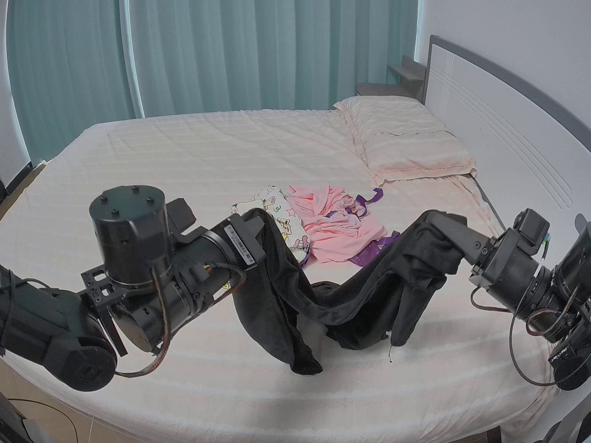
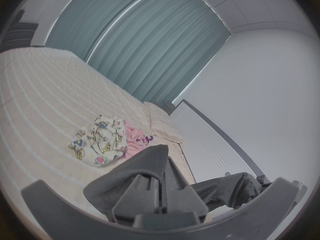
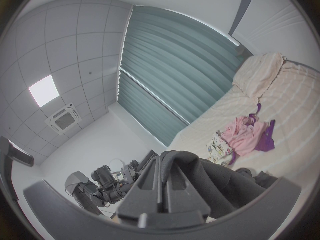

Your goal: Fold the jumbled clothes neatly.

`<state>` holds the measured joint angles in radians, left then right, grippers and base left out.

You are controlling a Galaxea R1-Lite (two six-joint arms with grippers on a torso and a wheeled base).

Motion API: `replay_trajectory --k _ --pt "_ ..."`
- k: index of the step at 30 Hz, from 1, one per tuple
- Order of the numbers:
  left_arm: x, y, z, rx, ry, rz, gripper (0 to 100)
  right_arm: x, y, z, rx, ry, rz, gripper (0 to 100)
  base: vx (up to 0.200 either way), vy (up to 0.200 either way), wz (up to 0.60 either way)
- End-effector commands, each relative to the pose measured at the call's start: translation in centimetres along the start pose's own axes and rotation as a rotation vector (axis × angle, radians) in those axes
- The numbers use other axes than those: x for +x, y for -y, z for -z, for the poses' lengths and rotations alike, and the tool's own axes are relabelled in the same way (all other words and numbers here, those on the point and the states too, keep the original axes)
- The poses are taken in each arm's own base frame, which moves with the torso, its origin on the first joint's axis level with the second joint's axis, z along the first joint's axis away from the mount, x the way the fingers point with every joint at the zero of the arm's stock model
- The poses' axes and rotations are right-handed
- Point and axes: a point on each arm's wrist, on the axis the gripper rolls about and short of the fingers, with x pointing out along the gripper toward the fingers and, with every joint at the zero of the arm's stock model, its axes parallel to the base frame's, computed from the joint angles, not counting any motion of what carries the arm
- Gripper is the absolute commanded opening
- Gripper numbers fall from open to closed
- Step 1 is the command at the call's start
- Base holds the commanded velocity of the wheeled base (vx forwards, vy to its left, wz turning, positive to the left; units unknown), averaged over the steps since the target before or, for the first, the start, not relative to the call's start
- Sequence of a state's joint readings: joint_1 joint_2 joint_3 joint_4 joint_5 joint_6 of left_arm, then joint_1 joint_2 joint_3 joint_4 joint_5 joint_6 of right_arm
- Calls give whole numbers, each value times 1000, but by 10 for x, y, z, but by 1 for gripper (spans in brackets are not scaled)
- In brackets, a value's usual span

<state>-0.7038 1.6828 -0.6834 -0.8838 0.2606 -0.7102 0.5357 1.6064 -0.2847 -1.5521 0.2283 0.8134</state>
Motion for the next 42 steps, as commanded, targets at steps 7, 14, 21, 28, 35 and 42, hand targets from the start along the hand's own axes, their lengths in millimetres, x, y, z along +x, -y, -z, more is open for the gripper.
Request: replay_trajectory --k 7,14,21,28,35,42 --pt "1 -11 38 -17 -130 -45 0 0 17 24 14 -105 66 0 0 0 0" --pt "-3 -15 45 -39 -156 -60 0 -4 20 29 -4 -128 87 0 -86 0 0" --pt "-8 -16 48 -53 -173 -62 0 -5 19 28 -5 -122 85 0 -200 0 0" --pt "-13 -20 49 -45 -180 -74 0 -5 20 28 -4 -124 89 0 -57 0 0" --pt "-18 -19 43 -61 -163 -61 0 -5 21 29 -4 -126 93 0 0 0 0" --pt "-21 -26 44 -57 -178 -80 0 -6 20 29 -5 -126 89 0 0 200 0"
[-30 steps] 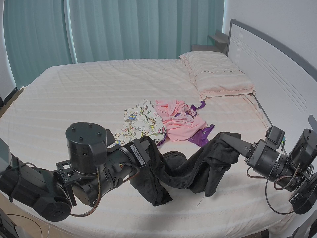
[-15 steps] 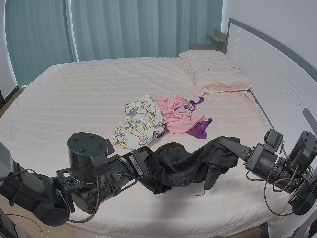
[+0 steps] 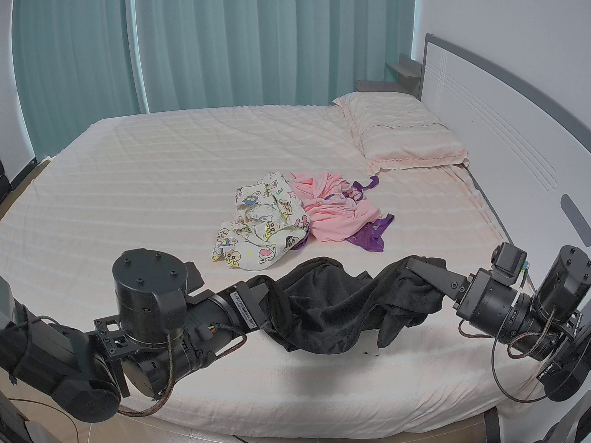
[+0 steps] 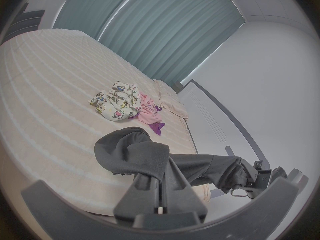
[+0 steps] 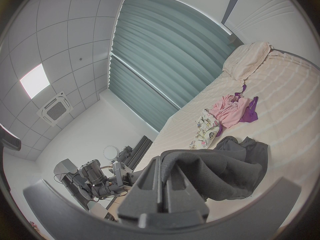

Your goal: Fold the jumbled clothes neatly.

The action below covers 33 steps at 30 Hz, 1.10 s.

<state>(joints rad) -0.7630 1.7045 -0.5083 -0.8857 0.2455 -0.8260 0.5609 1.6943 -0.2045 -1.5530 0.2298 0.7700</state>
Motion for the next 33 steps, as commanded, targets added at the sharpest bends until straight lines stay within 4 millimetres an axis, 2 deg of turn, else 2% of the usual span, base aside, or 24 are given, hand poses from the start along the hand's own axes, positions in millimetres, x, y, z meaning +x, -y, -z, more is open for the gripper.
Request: replay_trajectory --k 1,11,21,33 --pt "-3 -2 -2 -2 7 -2 0 -1 -1 -1 -4 7 -8 0 0 200 0" --pt "-10 0 -13 -17 46 12 0 1 -3 -2 -23 12 -19 0 0 200 0" --pt "-10 -3 -19 -26 69 3 0 4 -13 5 -79 -18 -63 0 0 200 0" --pt "-16 -2 -32 -44 120 13 0 11 -22 -2 -91 22 -107 0 0 200 0"
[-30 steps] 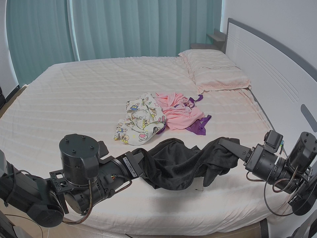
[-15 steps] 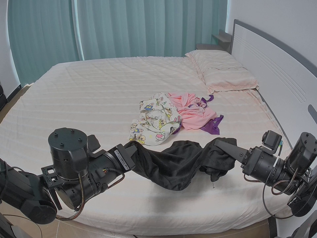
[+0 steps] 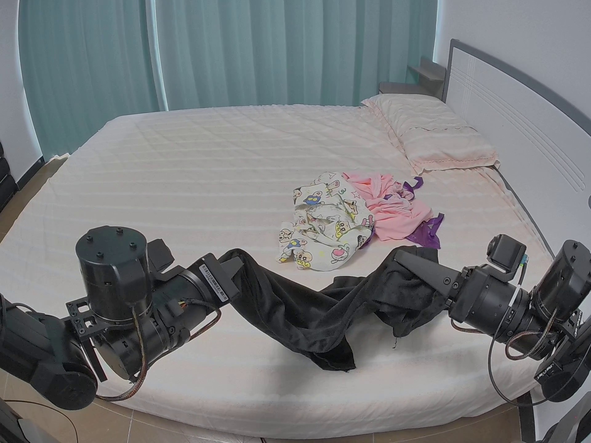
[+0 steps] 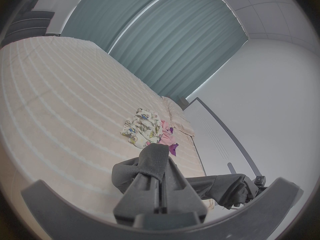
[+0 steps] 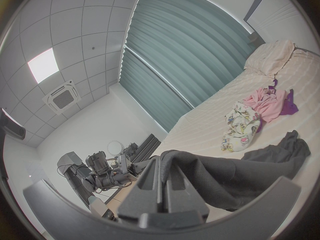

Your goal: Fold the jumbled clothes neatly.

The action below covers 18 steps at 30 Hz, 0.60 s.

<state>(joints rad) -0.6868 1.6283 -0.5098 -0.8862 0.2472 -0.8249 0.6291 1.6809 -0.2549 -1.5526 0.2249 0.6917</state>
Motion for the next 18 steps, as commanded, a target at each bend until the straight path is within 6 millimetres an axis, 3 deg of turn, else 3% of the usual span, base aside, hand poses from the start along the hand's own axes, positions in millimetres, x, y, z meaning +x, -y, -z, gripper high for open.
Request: replay_trajectory --k 1,18 --pt "-5 3 -6 -9 21 20 0 4 -3 -5 -8 28 -24 0 0 200 0" --pt "-19 10 -19 -24 71 60 0 9 -16 -25 -31 127 -70 0 0 200 0"
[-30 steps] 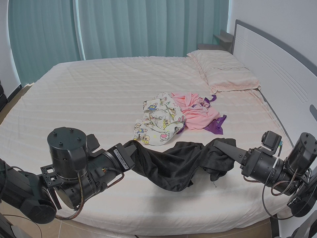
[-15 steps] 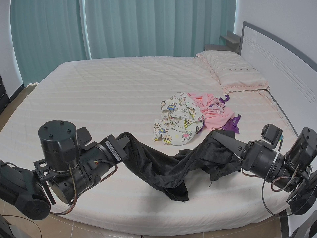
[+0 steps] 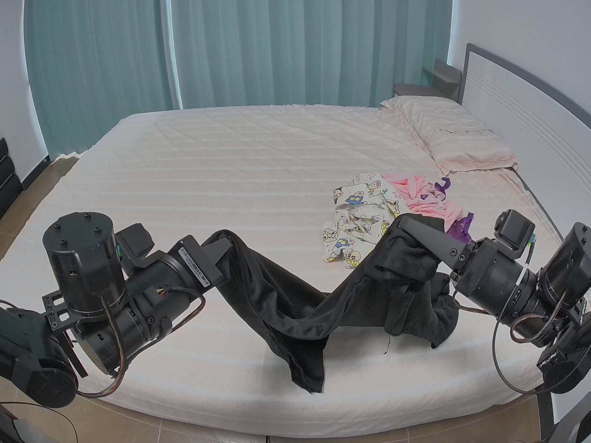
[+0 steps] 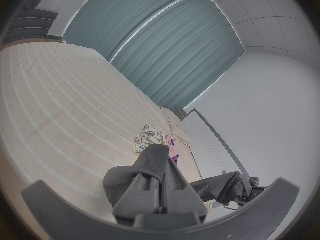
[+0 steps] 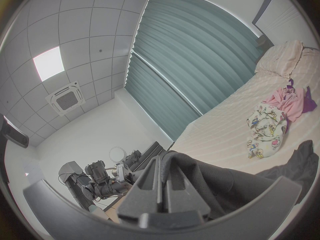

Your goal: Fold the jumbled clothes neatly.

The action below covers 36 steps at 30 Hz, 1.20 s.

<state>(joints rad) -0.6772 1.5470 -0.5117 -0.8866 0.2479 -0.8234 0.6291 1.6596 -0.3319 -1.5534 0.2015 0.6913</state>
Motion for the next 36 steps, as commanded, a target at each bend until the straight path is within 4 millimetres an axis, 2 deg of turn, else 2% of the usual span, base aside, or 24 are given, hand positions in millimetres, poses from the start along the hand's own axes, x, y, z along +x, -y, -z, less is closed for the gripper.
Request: replay_trajectory --k 1,23,31,36 --pt "-2 1 -3 -4 11 6 0 1 -6 -9 -11 41 -29 0 0 200 0" --pt "-6 0 -6 -2 19 8 0 -2 -2 -10 -6 43 -10 0 0 200 0" --pt "-7 -1 -5 0 14 4 0 -13 12 -16 8 57 56 0 0 0 0" --pt "-10 -7 0 0 -4 -13 0 -18 15 -10 21 27 82 0 -40 0 0"
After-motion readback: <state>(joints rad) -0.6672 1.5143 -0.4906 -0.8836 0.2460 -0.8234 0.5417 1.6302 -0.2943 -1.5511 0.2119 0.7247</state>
